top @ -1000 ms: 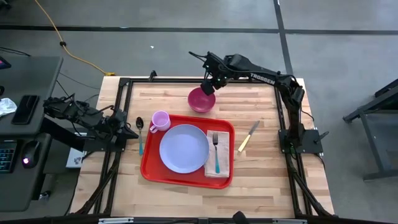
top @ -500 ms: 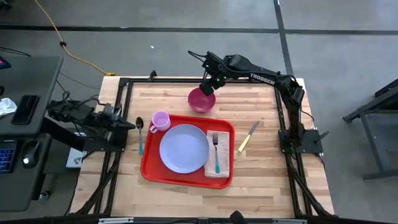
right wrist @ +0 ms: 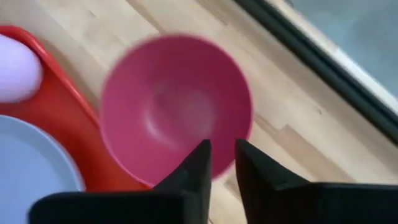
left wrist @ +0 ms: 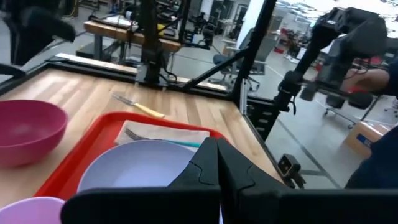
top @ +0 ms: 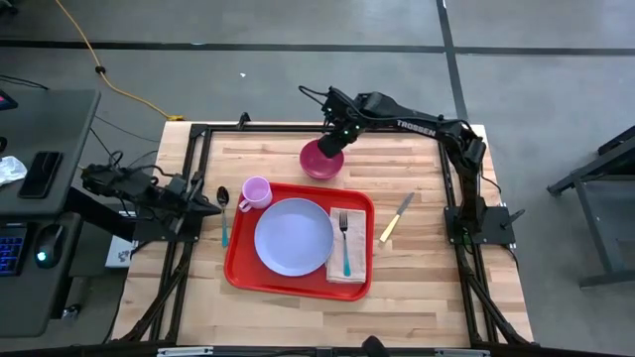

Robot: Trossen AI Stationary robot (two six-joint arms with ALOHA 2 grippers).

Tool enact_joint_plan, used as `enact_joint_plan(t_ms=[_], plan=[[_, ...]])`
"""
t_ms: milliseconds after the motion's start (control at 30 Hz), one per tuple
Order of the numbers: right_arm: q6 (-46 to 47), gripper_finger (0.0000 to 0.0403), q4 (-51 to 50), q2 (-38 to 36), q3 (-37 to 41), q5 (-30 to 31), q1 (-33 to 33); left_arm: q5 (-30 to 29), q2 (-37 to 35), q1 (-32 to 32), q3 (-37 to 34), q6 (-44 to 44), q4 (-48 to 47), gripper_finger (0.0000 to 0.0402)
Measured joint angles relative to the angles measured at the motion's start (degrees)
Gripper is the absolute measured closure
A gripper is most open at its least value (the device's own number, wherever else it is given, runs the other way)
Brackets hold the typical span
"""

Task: Set up tray
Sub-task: Put the red bowl on top of the blue plate

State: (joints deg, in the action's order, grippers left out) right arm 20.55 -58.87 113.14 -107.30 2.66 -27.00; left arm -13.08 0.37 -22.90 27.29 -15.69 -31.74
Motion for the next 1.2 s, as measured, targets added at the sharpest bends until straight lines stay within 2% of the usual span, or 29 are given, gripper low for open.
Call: enact_joint_plan(t_ms=[267,433,867,1000,1200], plan=[[0.3,0.0277,0.5,0.1,5.4,0.5,-0.1,2.1,0.0,0.0,-3.3,0.7,4.7,0.0380],[0.6,0.0249,1.9,0.1,8.3,0.6,-0.1,5.4,0.0,0.0,-7.2,1.5,10.3,0.0380],[1.9,0.0242,5.7,0.3,10.7,-0.9,-0.4,6.7,0.0,0.0,-9.0,-0.5,12.3,0.0380],[2.6,0.0240,5.8,2.3,10.7,-2.8,-0.4,6.7,0.0,0.0,-9.0,-0.6,12.3,0.0380],[2.5,0.0242,6.4,3.8,10.7,-2.0,-0.7,6.7,0.0,0.0,-9.0,-0.9,12.3,0.0380]])
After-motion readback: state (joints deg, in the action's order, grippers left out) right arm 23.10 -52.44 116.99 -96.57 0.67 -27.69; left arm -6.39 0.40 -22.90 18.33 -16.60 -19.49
